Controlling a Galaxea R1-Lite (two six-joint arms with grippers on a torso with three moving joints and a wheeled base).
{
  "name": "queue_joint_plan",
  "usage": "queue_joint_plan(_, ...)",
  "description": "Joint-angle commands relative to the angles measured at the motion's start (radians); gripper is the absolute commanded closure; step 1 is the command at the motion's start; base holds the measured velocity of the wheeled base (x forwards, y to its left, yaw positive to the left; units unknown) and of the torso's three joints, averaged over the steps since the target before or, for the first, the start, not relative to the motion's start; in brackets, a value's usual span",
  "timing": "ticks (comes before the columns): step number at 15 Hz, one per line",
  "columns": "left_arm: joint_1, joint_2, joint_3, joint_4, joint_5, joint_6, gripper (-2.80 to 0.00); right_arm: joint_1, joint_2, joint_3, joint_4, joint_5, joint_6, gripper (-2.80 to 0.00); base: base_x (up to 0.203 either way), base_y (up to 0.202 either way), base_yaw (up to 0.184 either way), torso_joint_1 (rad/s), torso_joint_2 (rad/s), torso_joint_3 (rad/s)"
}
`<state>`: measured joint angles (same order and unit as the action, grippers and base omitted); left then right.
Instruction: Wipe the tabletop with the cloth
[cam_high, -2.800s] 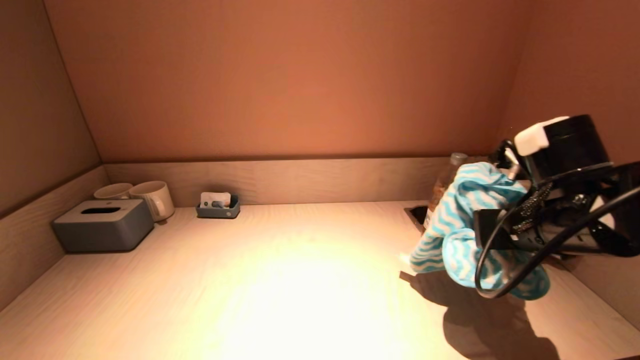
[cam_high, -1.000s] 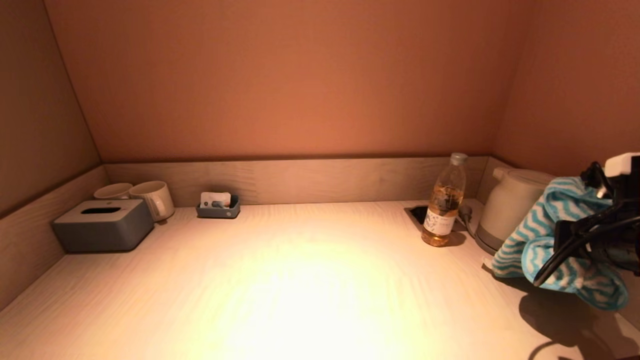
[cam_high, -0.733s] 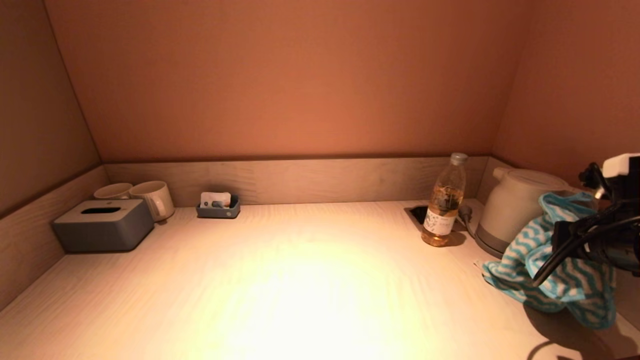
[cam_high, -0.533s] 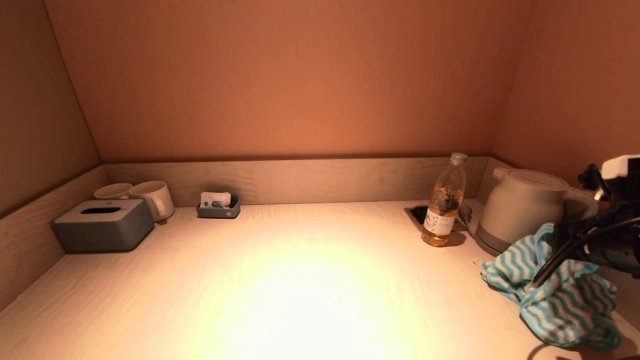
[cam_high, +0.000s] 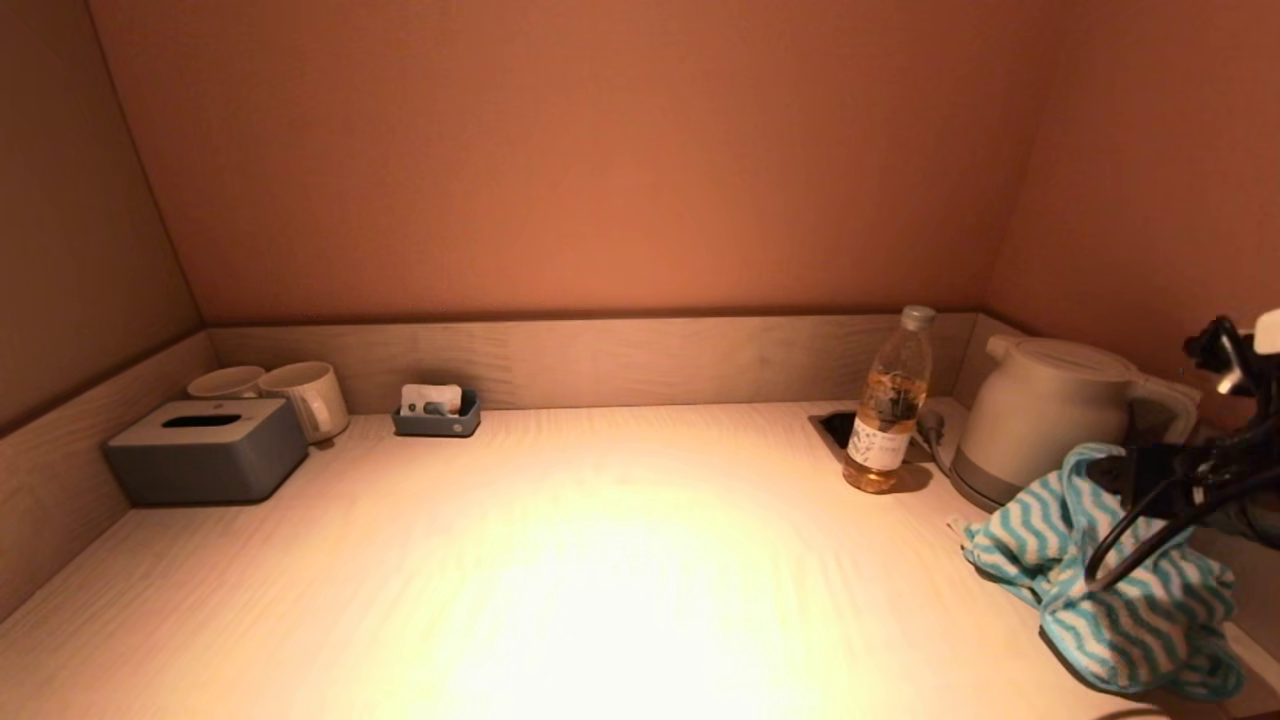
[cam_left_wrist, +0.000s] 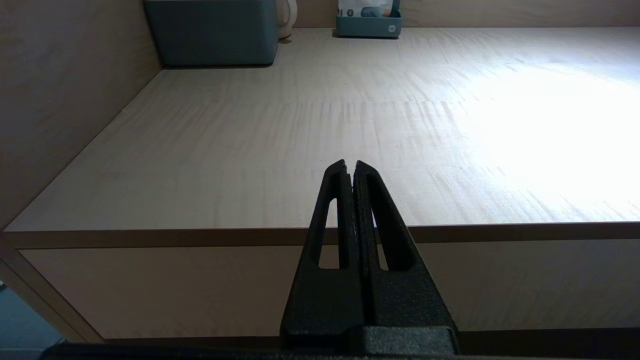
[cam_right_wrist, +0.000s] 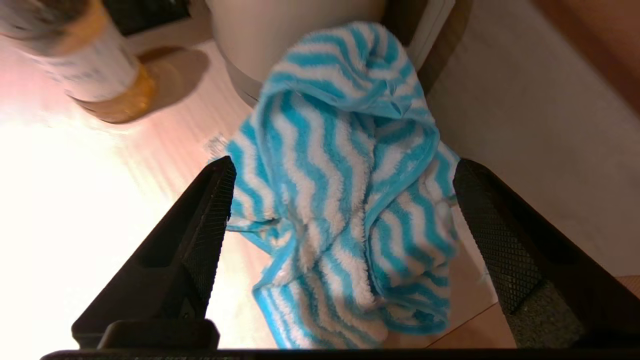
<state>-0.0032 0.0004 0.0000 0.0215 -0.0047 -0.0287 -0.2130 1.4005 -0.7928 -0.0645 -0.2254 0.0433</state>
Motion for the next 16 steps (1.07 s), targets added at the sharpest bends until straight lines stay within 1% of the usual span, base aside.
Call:
queue_joint_plan(1, 0.000, 0.000, 0.000, 0.000, 0.000, 0.000, 0.00, 0.001, -0.080, -0.001, -0.001, 0.065, -0.007, -2.80, 0.000, 0.000, 0.000, 0.000, 0.00, 0.000)
queue_joint_plan(2, 0.000, 0.000, 0.000, 0.000, 0.000, 0.000, 0.00, 0.001, -0.121, 0.000, -0.001, 0.108, -0.019, -2.80, 0.000, 0.000, 0.000, 0.000, 0.00, 0.000)
queue_joint_plan(3, 0.000, 0.000, 0.000, 0.000, 0.000, 0.000, 0.00, 0.001, -0.156, 0.001, -0.001, 0.146, -0.028, 0.00, 0.000, 0.000, 0.000, 0.000, 0.00, 0.000)
queue_joint_plan(4, 0.000, 0.000, 0.000, 0.000, 0.000, 0.000, 0.00, 0.001, -0.172, 0.001, -0.002, 0.166, -0.034, 0.00, 0.000, 0.000, 0.000, 0.000, 0.00, 0.000)
queue_joint_plan(6, 0.000, 0.000, 0.000, 0.000, 0.000, 0.000, 0.00, 0.001, -0.216, -0.003, -0.003, 0.171, -0.040, 0.00, 0.000, 0.000, 0.000, 0.000, 0.00, 0.000)
queue_joint_plan(10, 0.000, 0.000, 0.000, 0.000, 0.000, 0.000, 0.00, 0.001, -0.288, 0.014, -0.001, 0.236, -0.040, 0.00, 0.000, 0.000, 0.000, 0.000, 0.00, 0.000)
queue_joint_plan(13, 0.000, 0.000, 0.000, 0.000, 0.000, 0.000, 0.00, 0.002, -0.437, 0.073, -0.001, 0.257, -0.041, 0.00, 0.000, 0.000, 0.000, 0.000, 0.00, 0.000)
queue_joint_plan(16, 0.000, 0.000, 0.000, 0.000, 0.000, 0.000, 0.00, 0.001, -0.550, 0.096, 0.013, 0.297, -0.044, 0.00, 0.000, 0.000, 0.000, 0.000, 0.00, 0.000)
